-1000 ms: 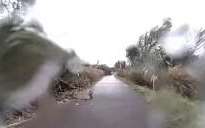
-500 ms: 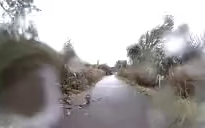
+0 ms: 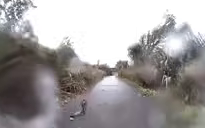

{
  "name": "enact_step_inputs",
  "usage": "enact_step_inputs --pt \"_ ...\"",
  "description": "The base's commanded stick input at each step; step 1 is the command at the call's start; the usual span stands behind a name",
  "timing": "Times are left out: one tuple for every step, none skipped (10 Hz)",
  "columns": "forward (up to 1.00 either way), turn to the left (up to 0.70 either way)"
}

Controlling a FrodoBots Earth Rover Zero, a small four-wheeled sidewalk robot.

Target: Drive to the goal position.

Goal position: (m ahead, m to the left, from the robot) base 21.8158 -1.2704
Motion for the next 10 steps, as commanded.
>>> enact_step_inputs --pt "0.85 0.00" --pt "0.85 0.00" --pt "0.85 0.00" --pt "0.85 0.00" --pt "0.85 0.00" --pt "0.85 0.00" --pt "0.85 0.00" --pt "0.85 0.00" --pt "0.85 0.00" --pt "0.85 0.00"
